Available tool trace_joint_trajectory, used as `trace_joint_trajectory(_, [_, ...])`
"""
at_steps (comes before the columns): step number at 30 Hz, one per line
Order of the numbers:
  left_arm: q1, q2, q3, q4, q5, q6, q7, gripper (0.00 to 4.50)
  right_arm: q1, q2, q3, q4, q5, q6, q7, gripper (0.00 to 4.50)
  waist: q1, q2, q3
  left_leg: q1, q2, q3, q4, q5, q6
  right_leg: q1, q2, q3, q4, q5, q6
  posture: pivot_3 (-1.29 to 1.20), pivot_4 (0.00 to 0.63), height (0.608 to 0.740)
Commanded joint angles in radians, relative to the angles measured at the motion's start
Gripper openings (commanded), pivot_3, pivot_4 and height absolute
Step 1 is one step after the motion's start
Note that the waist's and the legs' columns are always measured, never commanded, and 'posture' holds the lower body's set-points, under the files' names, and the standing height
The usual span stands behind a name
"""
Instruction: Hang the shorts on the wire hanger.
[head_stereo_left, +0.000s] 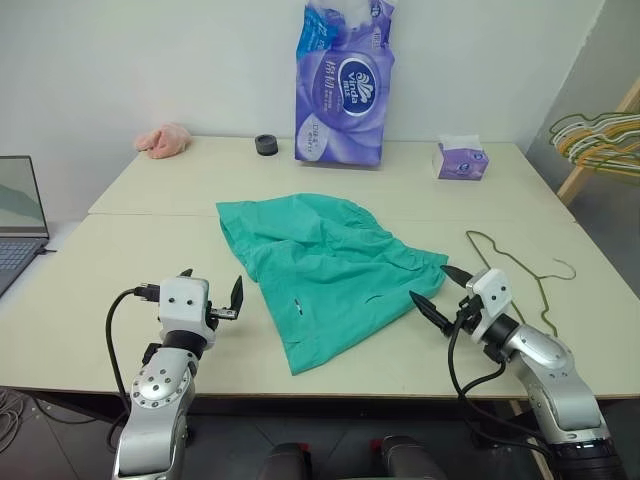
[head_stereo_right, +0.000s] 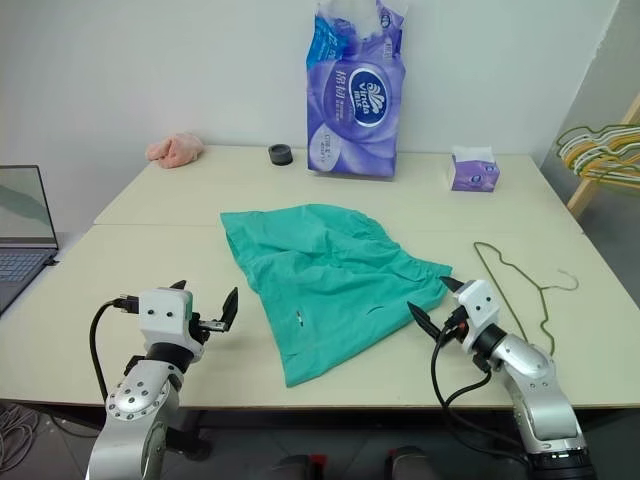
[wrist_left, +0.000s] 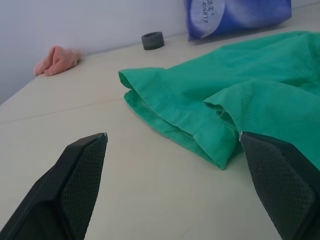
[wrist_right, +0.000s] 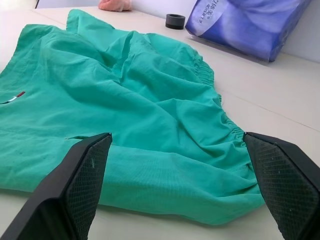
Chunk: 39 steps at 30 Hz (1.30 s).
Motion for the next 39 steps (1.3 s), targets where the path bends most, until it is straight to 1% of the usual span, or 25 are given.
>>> trace_joint_trajectory(1, [-0.014,0.012,0.000,-0.042,-0.008,0.001,-0.016,4.49,-0.010,-0.011,-0.004,-0.023,-0.005,-0.014,0.010,4.50,0.000,0.000,0.000,0.000,0.000,0.000,0.000,0.000,0.000,0.000,0.000,0.000,0.000,0.000,0.000,-0.01,0.067,0.740])
trace_joint_trajectory(4, [-0.016,0.018,-0.005,-0.043,-0.017,0.012,-0.039,4.49,-0.005,-0.016,-0.004,-0.026,-0.007,-0.015,0.013,4.50,0.000,0.000,0.000,0.000,0.000,0.000,0.000,0.000,0.000,0.000,0.000,0.000,0.000,0.000,0.000,-0.02,0.068,0.740])
trace_joint_trajectory(5, [-0.007,0.015,-0.009,-0.062,-0.079,0.002,-0.093,4.49,-0.002,-0.026,-0.001,-0.030,-0.006,-0.013,0.025,4.50,-0.001,0.000,0.000,0.000,0.000,0.000,0.000,0.000,0.000,0.000,0.000,0.000,0.000,0.000,0.000,-0.02,0.069,0.740])
trace_joint_trajectory(6, [0.003,0.026,-0.028,-0.081,-0.121,0.038,-0.143,4.49,0.004,-0.042,0.002,-0.041,-0.002,-0.008,0.046,4.50,-0.001,0.000,0.001,0.000,0.000,0.000,0.000,0.000,0.000,0.000,0.000,0.000,0.000,0.000,0.000,-0.03,0.071,0.740])
trace_joint_trajectory(8, [0.024,0.076,-0.103,-0.114,-0.155,0.064,-0.259,4.49,0.018,-0.080,0.010,-0.072,0.017,0.011,0.095,4.50,-0.002,0.001,0.002,0.000,0.000,0.000,0.000,0.000,0.000,0.000,0.000,0.000,0.000,-0.001,-0.001,-0.04,0.074,0.740])
trace_joint_trajectory(10, [0.031,0.118,-0.155,-0.134,-0.164,0.092,-0.314,4.49,0.027,-0.112,0.013,-0.098,0.038,0.033,0.133,4.50,-0.002,0.002,0.003,0.000,0.000,0.001,-0.001,0.000,0.000,0.000,-0.001,0.000,-0.001,-0.001,-0.001,-0.05,0.078,0.740])
trace_joint_trajectory(14, [-0.002,0.225,-0.265,-0.161,-0.199,0.200,-0.453,4.49,0.057,-0.245,-0.006,-0.200,0.151,0.176,0.277,4.50,-0.005,0.004,0.007,0.000,0.000,0.000,-0.004,0.000,0.000,-0.001,-0.001,0.001,-0.001,-0.003,-0.003,-0.09,0.083,0.740])
trace_joint_trajectory(15, [-0.015,0.246,-0.281,-0.159,-0.197,0.222,-0.467,4.49,0.060,-0.273,-0.014,-0.217,0.172,0.204,0.296,4.50,-0.006,0.005,0.007,0.000,0.000,0.000,-0.005,0.000,0.000,-0.001,0.000,0.001,-0.001,-0.005,-0.007,-0.09,0.083,0.740])
trace_joint_trajectory(18, [-0.051,0.287,-0.327,-0.133,-0.174,0.258,-0.489,4.49,0.061,-0.327,-0.023,-0.256,0.203,0.251,0.324,4.50,-0.013,0.003,0.008,0.001,0.000,0.000,-0.008,0.000,0.000,-0.002,0.000,0.001,-0.001,-0.005,-0.007,-0.12,0.089,0.740])
trace_joint_trajectory(22, [-0.084,0.305,-0.380,-0.096,-0.121,0.271,-0.482,4.49,0.052,-0.329,-0.023,-0.285,0.207,0.261,0.314,4.50,-0.029,0.003,0.010,0.001,0.001,-0.002,-0.011,0.000,0.000,-0.002,0.001,0.000,-0.002,-0.006,-0.007,-0.13,0.092,0.740])
trace_joint_trajectory(28, [-0.085,0.332,-0.447,-0.091,-0.097,0.299,-0.521,4.49,0.058,-0.334,-0.023,-0.307,0.208,0.259,0.315,4.50,-0.038,0.002,0.019,0.000,0.001,-0.002,-0.012,0.000,0.000,-0.002,0.000,0.001,-0.004,-0.007,-0.006,-0.15,0.096,0.740])
trace_joint_trajectory(32, [-0.089,0.341,-0.448,-0.067,-0.069,0.296,-0.500,4.49,0.038,-0.349,-0.022,-0.304,0.193,0.245,0.327,4.50,-0.040,0.001,0.019,0.000,0.000,-0.002,-0.012,0.000,0.000,-0.002,-0.001,0.000,-0.004,-0.007,-0.005,-0.14,0.096,0.740])
trace_joint_trajectory(35, [-0.111,0.323,-0.419,-0.023,-0.036,0.281,-0.445,3.92,0.012,-0.367,-0.007,-0.283,0.146,0.204,0.340,4.50,-0.040,0.001,0.019,0.001,0.000,-0.002,-0.012,0.000,0.000,-0.002,-0.001,0.001,-0.004,-0.007,-0.004,-0.14,0.096,0.740])
trace_joint_trajectory(39, [-0.124,0.318,-0.367,-0.005,-0.053,0.269,-0.430,2.81,-0.023,-0.371,0.019,-0.246,0.078,0.156,0.335,4.50,-0.042,0.000,0.021,0.002,0.001,-0.002,-0.012,0.000,0.000,-0.001,-0.001,0.000,-0.004,-0.007,-0.004,-0.12,0.095,0.740])
